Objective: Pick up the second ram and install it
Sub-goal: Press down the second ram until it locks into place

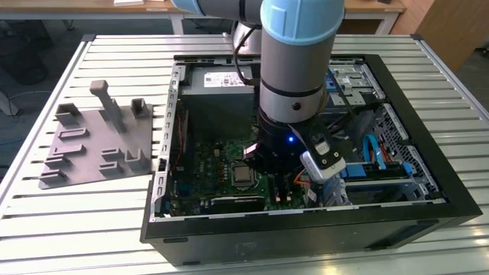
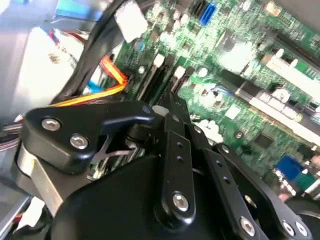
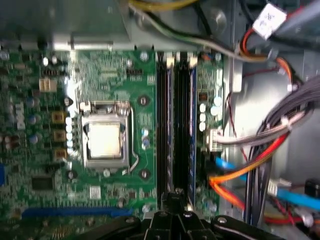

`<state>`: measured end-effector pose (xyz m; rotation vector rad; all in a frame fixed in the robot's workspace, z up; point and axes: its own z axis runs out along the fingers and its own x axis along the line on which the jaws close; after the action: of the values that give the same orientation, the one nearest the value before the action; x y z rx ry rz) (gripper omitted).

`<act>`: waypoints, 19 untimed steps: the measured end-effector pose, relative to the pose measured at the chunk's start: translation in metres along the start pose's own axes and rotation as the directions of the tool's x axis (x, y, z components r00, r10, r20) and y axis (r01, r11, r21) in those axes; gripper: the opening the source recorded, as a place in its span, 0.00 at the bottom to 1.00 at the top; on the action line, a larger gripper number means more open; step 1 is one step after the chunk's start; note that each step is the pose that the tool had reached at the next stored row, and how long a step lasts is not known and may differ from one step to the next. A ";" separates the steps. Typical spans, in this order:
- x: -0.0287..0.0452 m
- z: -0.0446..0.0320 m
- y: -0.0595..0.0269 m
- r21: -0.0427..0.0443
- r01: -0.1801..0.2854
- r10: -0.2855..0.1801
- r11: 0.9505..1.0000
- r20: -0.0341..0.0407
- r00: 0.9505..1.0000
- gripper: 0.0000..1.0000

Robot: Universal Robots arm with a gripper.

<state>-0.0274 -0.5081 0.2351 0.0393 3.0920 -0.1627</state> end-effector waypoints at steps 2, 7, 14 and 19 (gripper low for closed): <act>0.0001 -0.0007 0.0082 0.000 0.000 0.000 1.000 0.000 1.000 0.10; 0.0004 -0.0013 0.0215 -0.026 -0.001 0.001 1.000 -0.001 1.000 0.10; 0.0001 -0.0016 0.0328 -0.060 -0.002 0.002 0.998 -0.003 1.000 0.10; -0.0003 -0.0077 0.0373 -0.060 -0.002 0.002 0.998 -0.003 1.000 0.10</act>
<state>-0.0264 -0.4702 0.2389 0.0411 3.0974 -0.0699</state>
